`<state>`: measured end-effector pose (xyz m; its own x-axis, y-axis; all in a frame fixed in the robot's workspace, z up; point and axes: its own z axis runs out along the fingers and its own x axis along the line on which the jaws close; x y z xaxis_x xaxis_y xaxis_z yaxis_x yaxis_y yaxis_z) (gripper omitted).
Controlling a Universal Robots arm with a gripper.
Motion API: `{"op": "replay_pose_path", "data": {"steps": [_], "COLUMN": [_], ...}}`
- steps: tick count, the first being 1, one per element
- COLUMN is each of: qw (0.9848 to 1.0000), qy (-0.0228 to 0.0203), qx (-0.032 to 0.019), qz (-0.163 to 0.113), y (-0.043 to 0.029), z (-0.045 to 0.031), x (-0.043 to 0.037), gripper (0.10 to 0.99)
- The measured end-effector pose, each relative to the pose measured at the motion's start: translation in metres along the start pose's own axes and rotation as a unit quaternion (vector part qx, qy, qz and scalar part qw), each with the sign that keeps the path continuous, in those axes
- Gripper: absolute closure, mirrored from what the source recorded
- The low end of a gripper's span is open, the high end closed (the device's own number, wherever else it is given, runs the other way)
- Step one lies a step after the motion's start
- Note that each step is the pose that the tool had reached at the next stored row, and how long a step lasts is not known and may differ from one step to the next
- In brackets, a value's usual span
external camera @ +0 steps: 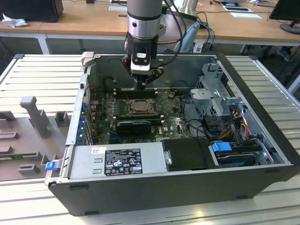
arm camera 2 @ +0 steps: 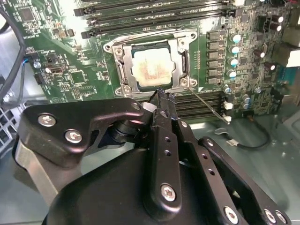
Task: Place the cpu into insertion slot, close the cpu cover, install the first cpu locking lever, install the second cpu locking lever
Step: 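Install the first cpu locking lever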
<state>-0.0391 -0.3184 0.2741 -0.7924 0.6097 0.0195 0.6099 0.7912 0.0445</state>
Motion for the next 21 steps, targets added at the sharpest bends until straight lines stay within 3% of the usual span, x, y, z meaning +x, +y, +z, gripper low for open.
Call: {"op": "replay_pose_path", "data": {"steps": [10, 21], "qw": [0.999, 0.9962], "qy": [0.002, 0.0039], "qx": [0.0009, 0.0017], "qz": [-0.045, -0.087], "y": [0.0, 0.0], "z": [0.0002, 0.0002], "x": [0.0, 0.0], "gripper": [0.98, 0.98]}}
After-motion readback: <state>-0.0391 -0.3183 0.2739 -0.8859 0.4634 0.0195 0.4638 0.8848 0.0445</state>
